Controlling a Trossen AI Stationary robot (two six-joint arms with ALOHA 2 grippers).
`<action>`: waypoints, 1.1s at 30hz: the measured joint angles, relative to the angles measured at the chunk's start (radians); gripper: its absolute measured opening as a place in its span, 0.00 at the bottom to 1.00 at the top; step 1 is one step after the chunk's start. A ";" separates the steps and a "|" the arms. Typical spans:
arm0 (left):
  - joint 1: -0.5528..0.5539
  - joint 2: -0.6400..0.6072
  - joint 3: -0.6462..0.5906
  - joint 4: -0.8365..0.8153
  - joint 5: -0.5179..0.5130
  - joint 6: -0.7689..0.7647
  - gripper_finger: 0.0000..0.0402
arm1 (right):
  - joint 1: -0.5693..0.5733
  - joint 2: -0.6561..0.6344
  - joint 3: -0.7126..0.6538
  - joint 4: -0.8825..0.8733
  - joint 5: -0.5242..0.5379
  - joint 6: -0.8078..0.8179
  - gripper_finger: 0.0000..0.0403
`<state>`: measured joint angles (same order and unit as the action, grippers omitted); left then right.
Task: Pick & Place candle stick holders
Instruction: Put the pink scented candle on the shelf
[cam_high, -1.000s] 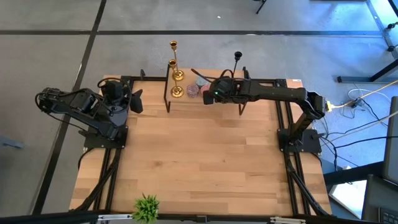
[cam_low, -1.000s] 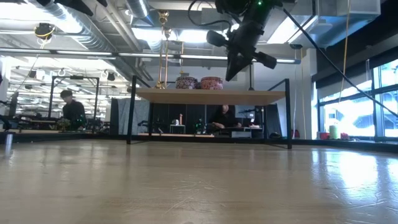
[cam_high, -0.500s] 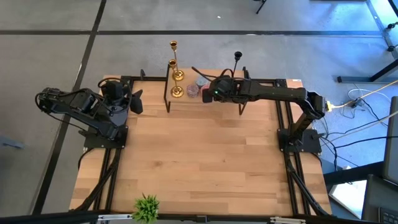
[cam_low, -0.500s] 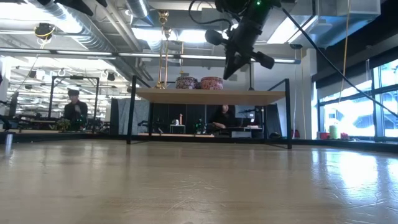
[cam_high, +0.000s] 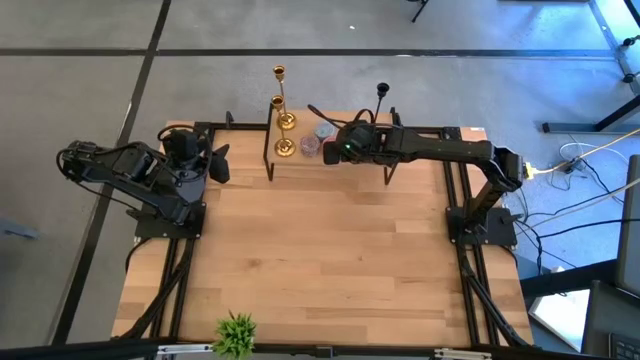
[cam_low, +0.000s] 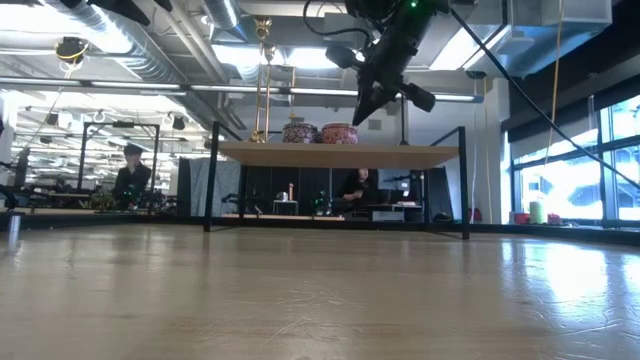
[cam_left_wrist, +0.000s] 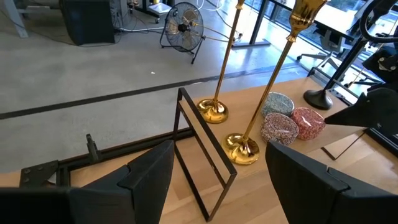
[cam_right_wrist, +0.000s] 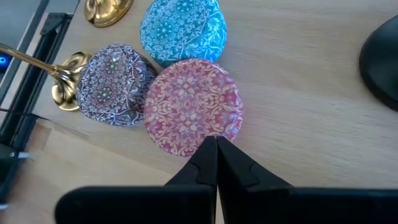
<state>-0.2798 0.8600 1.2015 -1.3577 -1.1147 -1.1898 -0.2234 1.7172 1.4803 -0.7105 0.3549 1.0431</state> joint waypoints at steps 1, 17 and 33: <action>0.000 0.000 0.000 0.000 0.000 0.000 0.62 | 0.000 0.000 0.000 0.003 0.000 -0.003 0.00; 0.000 0.000 0.000 0.000 0.004 0.000 0.62 | 0.001 -0.001 0.000 -0.022 -0.018 0.025 0.00; 0.000 0.000 0.000 0.000 -0.012 0.000 0.62 | -0.023 -0.002 0.000 -0.056 0.071 0.027 0.00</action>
<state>-0.2798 0.8600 1.2013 -1.3579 -1.1267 -1.1900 -0.2461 1.7153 1.4799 -0.7668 0.4262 1.0699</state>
